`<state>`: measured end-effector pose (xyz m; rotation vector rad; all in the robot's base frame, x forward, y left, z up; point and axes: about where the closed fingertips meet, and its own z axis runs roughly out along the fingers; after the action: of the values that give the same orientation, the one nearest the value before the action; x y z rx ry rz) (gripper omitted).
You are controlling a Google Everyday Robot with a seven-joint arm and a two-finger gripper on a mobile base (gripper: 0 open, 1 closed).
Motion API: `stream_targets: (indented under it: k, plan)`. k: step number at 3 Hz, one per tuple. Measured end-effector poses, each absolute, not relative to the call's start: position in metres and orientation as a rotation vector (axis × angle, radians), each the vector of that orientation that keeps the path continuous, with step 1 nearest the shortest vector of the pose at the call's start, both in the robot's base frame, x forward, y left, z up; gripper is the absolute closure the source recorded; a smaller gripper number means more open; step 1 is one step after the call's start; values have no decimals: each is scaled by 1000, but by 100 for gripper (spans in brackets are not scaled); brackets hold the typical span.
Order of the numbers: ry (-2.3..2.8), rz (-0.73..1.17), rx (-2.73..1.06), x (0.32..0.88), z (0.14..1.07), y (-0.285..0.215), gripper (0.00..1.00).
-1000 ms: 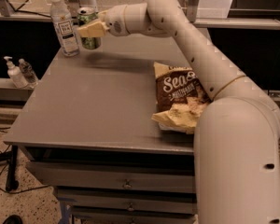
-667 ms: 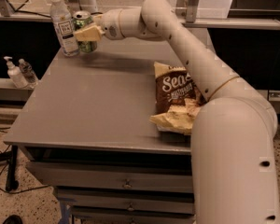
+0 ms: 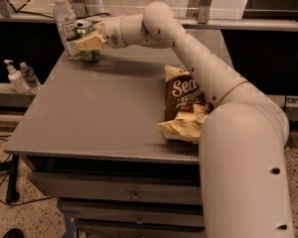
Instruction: Move green can near blue plastic bottle
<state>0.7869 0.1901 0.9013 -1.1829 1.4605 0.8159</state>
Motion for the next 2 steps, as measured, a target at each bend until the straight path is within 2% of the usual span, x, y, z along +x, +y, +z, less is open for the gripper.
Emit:
stream_targets:
  k: [1,2]
  plan:
    - [1474,809,-1198,787,894,192,82]
    - [1484,806,-1211,787,890,192,59]
